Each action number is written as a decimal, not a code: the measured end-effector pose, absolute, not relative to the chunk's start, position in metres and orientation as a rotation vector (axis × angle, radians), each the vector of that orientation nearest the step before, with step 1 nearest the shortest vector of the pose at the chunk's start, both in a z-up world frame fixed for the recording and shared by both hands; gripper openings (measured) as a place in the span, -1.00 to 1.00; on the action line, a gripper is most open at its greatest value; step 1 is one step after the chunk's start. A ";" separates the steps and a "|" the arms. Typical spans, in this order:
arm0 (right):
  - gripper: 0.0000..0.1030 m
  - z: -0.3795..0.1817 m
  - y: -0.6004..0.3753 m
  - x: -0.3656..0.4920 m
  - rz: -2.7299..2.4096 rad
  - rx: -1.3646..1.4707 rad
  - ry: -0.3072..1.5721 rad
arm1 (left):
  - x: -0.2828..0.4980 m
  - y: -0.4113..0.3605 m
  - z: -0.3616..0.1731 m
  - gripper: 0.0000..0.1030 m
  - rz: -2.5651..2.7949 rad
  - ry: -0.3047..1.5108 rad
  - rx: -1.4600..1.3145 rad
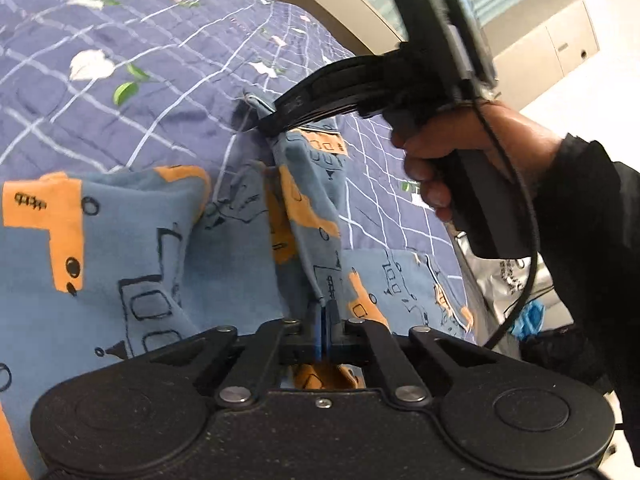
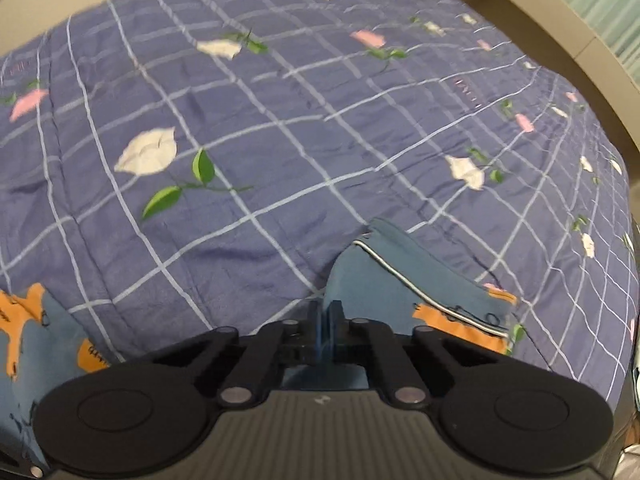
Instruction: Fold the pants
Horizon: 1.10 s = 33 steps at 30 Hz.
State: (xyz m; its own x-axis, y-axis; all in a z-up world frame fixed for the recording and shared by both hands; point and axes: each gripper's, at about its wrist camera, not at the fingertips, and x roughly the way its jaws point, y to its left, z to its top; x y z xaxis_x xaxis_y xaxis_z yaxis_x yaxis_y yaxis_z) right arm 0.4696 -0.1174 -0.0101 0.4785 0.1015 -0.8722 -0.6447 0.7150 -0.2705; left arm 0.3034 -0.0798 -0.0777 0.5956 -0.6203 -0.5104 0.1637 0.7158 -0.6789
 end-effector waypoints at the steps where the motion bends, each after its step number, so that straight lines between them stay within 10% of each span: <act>1: -0.96 -0.004 -0.123 0.468 0.493 -0.623 0.956 | 0.302 -0.082 -0.074 -1.00 -0.490 0.804 -0.613; 14: -0.96 0.085 -0.306 0.372 0.296 -0.170 0.709 | 0.271 -0.132 -0.014 -1.00 -0.578 0.740 -0.255; 26: -0.92 0.000 -0.418 0.282 0.184 0.091 0.726 | 0.250 -0.183 -0.044 -1.00 -0.609 0.814 0.041; 33: 0.01 -0.019 -0.410 0.265 0.176 -0.091 0.715 | 0.247 -0.187 -0.054 -1.00 -0.589 0.821 0.067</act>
